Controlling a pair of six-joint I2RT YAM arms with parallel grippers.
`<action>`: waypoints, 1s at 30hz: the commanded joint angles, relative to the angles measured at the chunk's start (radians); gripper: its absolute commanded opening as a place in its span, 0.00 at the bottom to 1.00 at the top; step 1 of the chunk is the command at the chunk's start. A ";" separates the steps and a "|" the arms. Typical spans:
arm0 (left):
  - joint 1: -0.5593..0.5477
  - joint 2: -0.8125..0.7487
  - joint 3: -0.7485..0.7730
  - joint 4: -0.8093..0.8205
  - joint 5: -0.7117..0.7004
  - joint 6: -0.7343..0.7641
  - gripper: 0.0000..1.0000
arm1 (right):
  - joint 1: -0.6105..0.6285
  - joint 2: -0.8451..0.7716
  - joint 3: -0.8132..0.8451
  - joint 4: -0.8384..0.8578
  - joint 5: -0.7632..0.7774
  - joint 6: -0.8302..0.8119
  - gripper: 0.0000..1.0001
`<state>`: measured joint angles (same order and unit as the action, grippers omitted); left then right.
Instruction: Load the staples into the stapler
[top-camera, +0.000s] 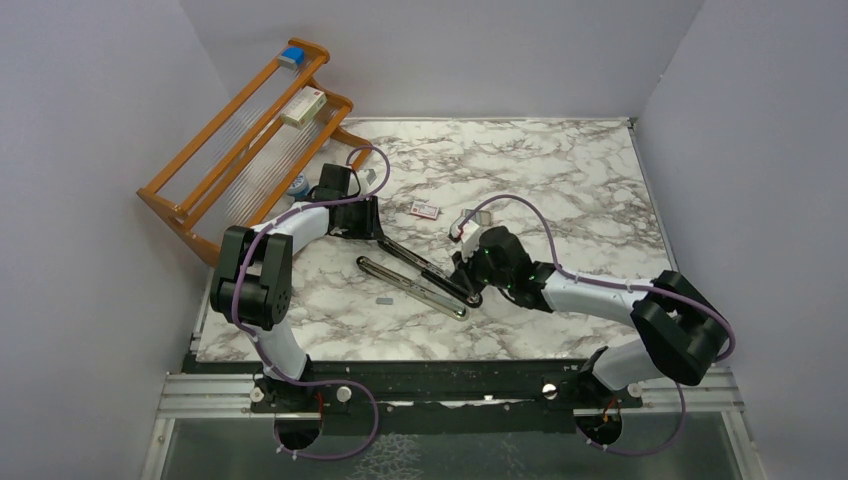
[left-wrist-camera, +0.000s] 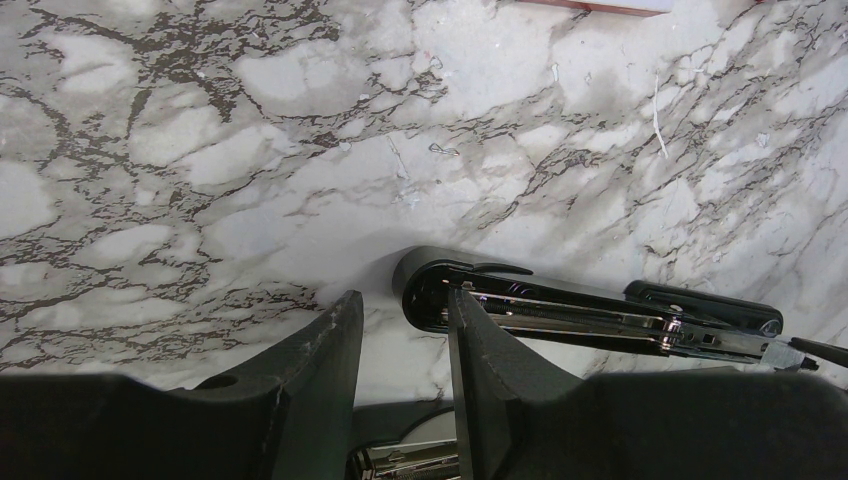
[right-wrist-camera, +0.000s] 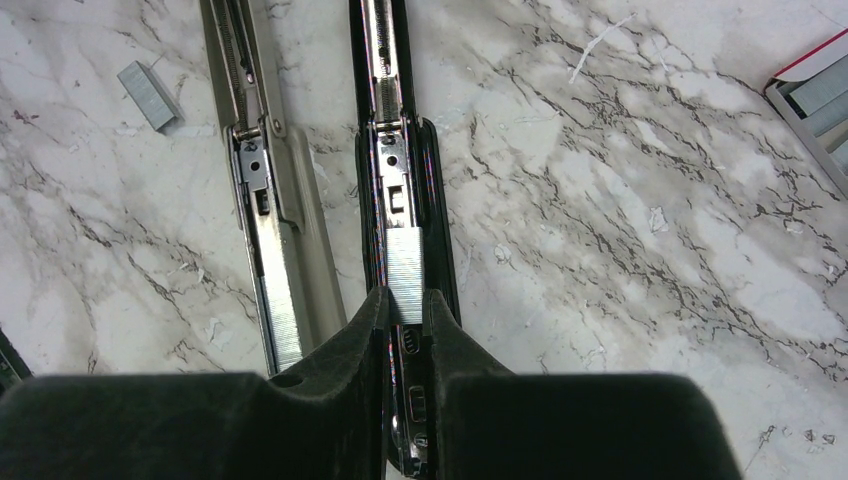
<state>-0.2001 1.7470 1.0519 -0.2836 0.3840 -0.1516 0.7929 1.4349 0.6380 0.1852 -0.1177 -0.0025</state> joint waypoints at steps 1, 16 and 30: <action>0.002 0.027 0.004 -0.034 -0.046 0.023 0.39 | 0.006 0.018 0.001 -0.002 0.002 -0.016 0.14; 0.001 0.026 0.005 -0.035 -0.046 0.024 0.39 | 0.006 0.031 0.003 -0.013 -0.024 -0.009 0.14; 0.002 0.026 0.005 -0.035 -0.045 0.024 0.39 | 0.006 0.048 0.014 -0.038 -0.043 0.000 0.15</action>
<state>-0.2001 1.7470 1.0519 -0.2836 0.3840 -0.1516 0.7929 1.4616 0.6384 0.1783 -0.1287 -0.0017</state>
